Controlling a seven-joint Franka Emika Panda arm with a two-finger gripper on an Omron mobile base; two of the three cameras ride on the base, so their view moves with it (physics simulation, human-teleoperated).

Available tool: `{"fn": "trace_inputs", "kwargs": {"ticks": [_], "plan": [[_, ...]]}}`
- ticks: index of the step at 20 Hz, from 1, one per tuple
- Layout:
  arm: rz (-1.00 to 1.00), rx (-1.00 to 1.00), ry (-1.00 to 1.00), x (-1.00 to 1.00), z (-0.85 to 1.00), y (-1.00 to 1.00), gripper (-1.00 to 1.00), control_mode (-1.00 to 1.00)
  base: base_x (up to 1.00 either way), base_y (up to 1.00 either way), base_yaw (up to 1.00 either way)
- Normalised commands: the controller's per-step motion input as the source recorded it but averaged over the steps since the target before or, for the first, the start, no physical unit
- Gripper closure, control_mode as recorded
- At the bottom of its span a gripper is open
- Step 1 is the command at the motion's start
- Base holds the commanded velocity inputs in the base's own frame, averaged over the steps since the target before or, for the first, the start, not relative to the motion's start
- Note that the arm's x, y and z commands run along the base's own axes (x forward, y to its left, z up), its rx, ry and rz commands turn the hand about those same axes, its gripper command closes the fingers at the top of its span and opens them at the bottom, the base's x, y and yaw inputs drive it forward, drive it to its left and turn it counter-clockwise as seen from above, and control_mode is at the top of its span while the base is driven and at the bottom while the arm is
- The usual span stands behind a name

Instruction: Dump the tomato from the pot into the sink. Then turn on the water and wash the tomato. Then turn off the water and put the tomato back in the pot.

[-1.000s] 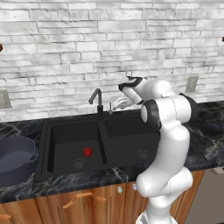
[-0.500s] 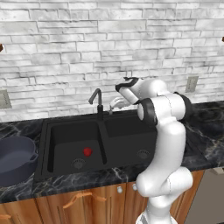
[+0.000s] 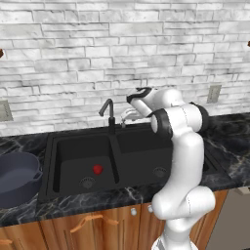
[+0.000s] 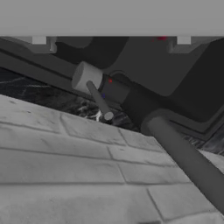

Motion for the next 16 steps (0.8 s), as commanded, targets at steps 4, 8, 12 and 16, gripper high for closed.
{"fn": "trace_inputs", "kwargs": {"ticks": [4, 8, 12, 16], "plan": [[-0.04, 0.0, 0.0, 0.26, -0.13, 0.0, -1.0, -1.0, 0.0, 0.0, 0.0], [-0.04, 0.0, 0.0, 0.24, -0.11, 0.0, -1.0, -1.0, 0.0, 0.0, 0.0], [-0.03, 0.0, 0.0, 0.19, -0.15, 0.0, -1.0, -1.0, 0.0, 0.0, 0.0], [-0.02, 0.0, 0.0, 0.14, -0.16, 0.0, -1.0, -1.0, 0.0, 0.0, 0.0]]}}
